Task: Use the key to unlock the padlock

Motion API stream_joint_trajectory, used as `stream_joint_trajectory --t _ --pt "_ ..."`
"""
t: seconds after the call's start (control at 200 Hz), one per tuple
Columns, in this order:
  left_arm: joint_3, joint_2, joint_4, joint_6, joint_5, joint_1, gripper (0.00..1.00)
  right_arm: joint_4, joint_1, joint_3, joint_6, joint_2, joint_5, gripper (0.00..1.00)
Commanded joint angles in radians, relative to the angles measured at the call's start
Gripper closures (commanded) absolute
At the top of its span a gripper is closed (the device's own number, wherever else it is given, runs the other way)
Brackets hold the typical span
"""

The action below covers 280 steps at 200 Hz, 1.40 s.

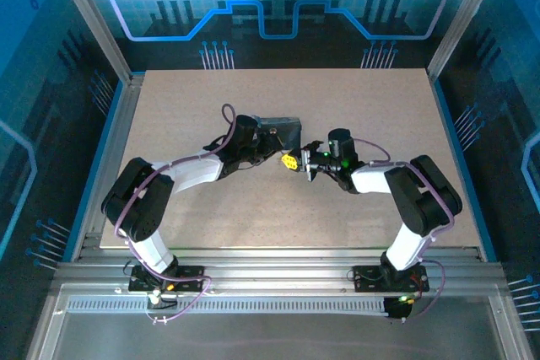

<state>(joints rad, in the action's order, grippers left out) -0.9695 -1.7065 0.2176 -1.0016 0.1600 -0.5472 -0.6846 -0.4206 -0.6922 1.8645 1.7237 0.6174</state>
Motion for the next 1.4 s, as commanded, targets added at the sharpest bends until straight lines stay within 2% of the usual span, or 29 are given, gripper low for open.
stream_joint_trajectory --t 0.0,0.315,0.48,0.76,0.825,0.905,0.995,1.035,1.171,1.266,1.396 --pt "0.027 0.025 0.064 0.057 0.265 -0.085 1.0 -0.133 0.007 -0.067 0.045 0.034 -0.166 1.0" --pt "0.024 0.065 0.069 0.192 0.427 -0.072 1.0 -0.225 0.078 -0.075 -0.072 0.008 -0.033 1.0" --pt "0.027 0.061 0.132 0.219 0.533 -0.043 1.0 -0.356 0.084 -0.071 -0.064 0.008 0.063 1.0" --pt "0.059 0.046 0.2 0.215 0.627 0.004 1.0 -0.384 0.116 0.045 -0.075 -0.088 0.056 1.0" --pt "0.06 0.038 0.206 0.202 0.632 0.005 1.0 -0.269 0.126 0.051 -0.158 -0.137 0.051 1.0" --pt "0.067 0.034 0.223 0.17 0.619 0.006 1.0 0.055 0.128 0.034 -0.355 -0.25 -0.011 1.0" --pt "0.079 0.037 0.243 0.131 0.597 0.005 1.0 0.437 0.107 -0.037 -0.591 -0.377 -0.16 1.0" --pt "0.084 0.036 0.256 0.111 0.593 0.004 1.0 0.534 0.1 -0.06 -0.651 -0.418 -0.214 1.0" --pt "0.111 0.032 0.349 0.018 0.574 0.0 1.0 0.61 0.114 -0.074 -0.69 -0.482 -0.276 1.0" --pt "0.118 0.024 0.41 -0.028 0.565 -0.007 1.0 0.534 0.126 -0.076 -0.663 -0.446 -0.206 1.0" --pt "0.115 0.023 0.412 -0.037 0.546 -0.016 1.0 0.434 0.124 -0.102 -0.624 -0.361 -0.111 1.0"
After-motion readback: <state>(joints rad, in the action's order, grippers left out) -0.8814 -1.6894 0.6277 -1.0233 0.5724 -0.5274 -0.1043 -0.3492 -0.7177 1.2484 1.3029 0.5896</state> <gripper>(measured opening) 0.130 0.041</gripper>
